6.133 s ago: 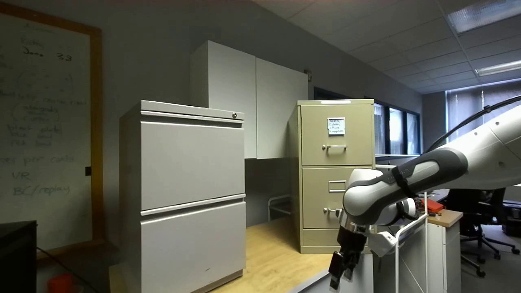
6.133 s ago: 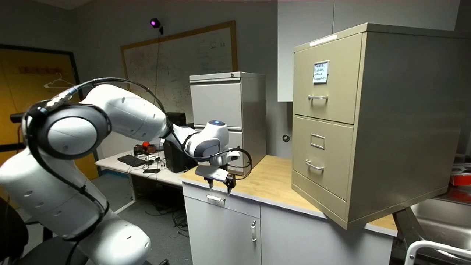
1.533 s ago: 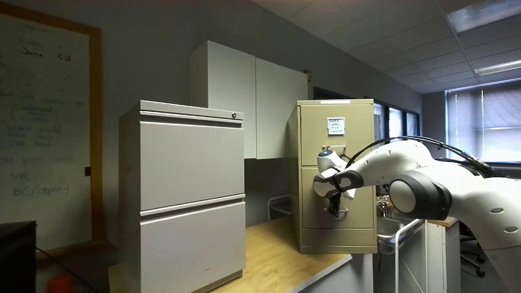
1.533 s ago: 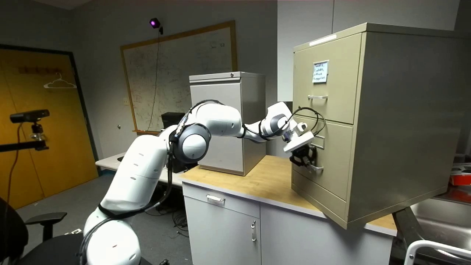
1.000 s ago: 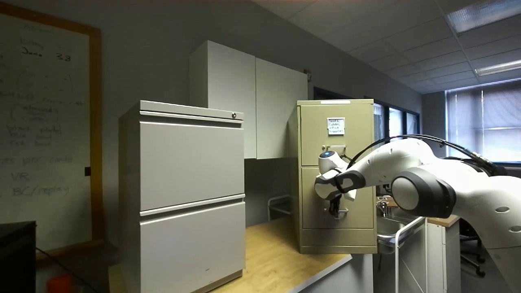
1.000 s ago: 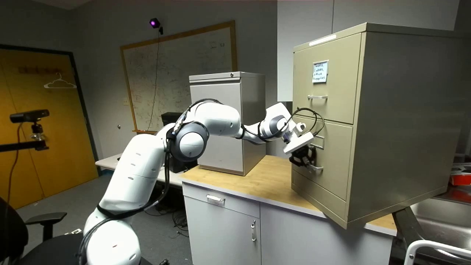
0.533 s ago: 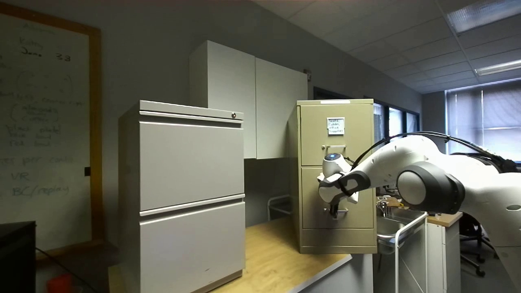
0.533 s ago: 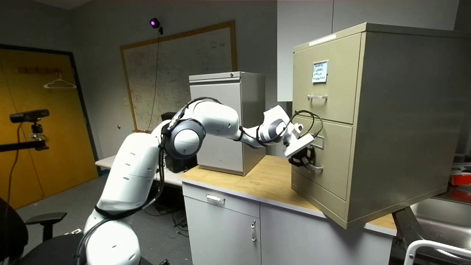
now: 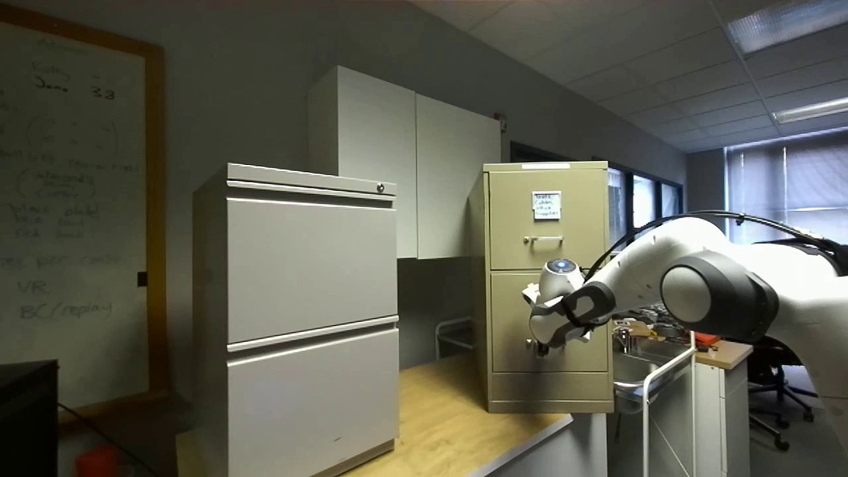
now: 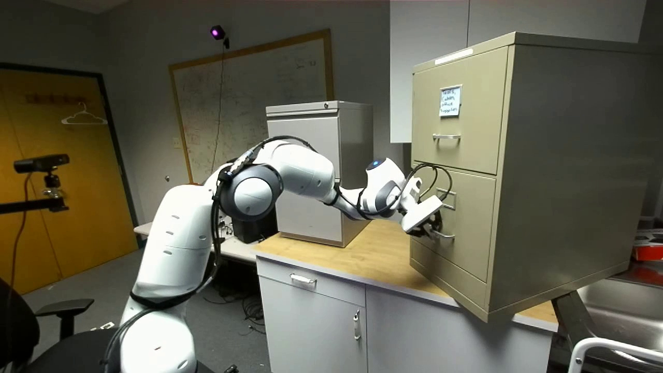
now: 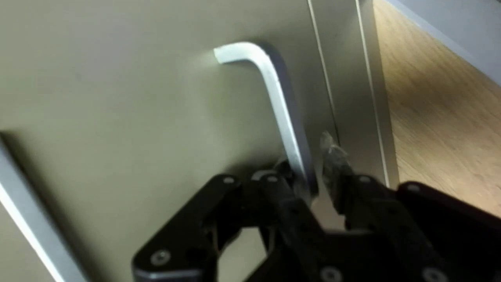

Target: Open the bottom drawer of right cabinet

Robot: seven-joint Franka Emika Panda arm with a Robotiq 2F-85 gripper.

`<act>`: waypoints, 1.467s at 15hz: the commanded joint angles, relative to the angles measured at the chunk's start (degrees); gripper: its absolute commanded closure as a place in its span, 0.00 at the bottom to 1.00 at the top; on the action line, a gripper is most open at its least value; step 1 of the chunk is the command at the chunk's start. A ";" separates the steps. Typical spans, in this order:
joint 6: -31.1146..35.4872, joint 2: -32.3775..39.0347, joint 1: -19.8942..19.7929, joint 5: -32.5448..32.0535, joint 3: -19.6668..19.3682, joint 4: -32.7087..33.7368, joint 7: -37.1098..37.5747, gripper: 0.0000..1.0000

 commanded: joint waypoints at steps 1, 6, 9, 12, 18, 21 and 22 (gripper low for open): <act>10.73 -3.04 4.69 -9.32 -3.45 -11.76 2.90 0.94; 28.59 0.17 14.38 -32.93 -19.68 -13.78 11.64 0.94; 36.43 4.76 22.46 -40.31 -31.61 -10.78 14.59 0.94; 25.35 10.34 33.31 -38.01 -43.96 -5.85 22.72 0.94; -3.03 16.09 51.97 -37.44 -52.86 -8.70 37.12 0.94; -15.56 18.41 52.70 -34.01 -51.18 -6.16 35.26 0.94; -18.98 18.97 52.96 -33.16 -50.71 -5.55 34.70 0.94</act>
